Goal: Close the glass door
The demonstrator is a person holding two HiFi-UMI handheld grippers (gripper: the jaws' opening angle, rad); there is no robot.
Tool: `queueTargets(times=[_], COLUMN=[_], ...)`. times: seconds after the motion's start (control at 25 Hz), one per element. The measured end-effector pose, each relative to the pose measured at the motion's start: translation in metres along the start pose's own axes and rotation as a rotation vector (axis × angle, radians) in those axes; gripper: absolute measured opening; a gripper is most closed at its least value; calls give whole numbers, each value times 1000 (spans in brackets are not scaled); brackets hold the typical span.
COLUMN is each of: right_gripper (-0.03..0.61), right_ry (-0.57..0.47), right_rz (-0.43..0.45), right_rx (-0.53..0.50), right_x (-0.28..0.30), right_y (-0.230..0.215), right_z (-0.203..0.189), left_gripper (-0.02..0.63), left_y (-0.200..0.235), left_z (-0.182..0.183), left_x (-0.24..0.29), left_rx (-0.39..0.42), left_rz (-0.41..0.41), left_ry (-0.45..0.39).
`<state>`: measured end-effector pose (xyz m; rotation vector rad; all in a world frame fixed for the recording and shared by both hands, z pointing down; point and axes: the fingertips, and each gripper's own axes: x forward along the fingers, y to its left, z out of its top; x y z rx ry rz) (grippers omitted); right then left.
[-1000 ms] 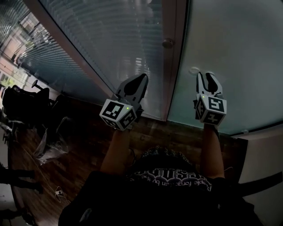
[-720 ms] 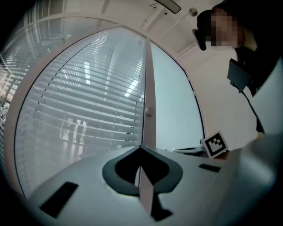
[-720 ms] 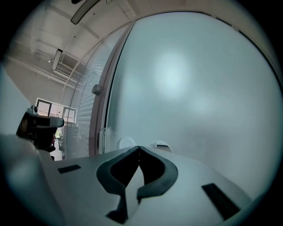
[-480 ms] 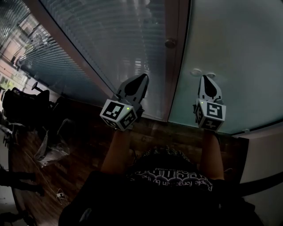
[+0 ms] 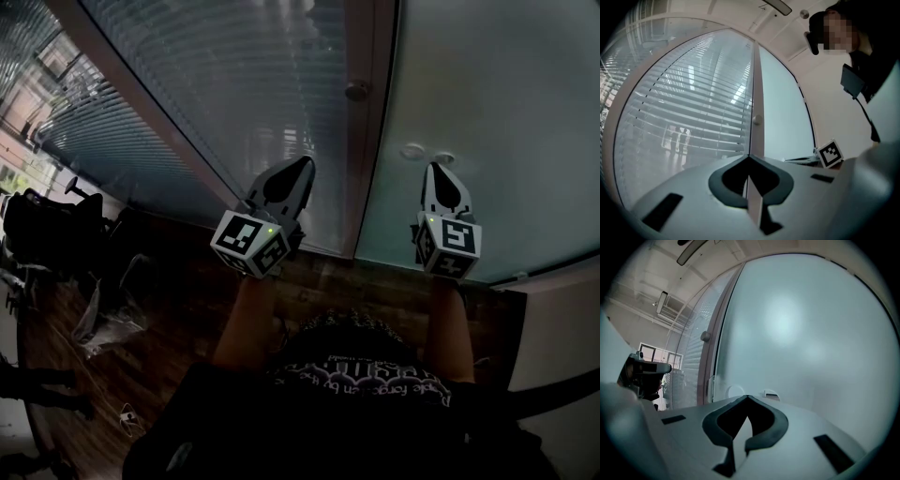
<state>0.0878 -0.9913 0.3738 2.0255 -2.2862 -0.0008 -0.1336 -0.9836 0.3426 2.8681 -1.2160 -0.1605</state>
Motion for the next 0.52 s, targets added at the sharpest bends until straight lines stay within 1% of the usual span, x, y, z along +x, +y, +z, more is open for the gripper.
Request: queueTargets(times=[0.2, 0.52], right_gripper=[3, 3], right_ry=[15, 31], right_rz=[6, 0], right_rx=[-29, -31], right_x=[0, 1], right_y=[1, 2], right_z=[-3, -7], left_gripper=[2, 2], left_y=[-2, -3], left_z=[-3, 0], left_x=[1, -1], left_rx=[4, 6], left_rz=[-6, -11], left_ry=[1, -7])
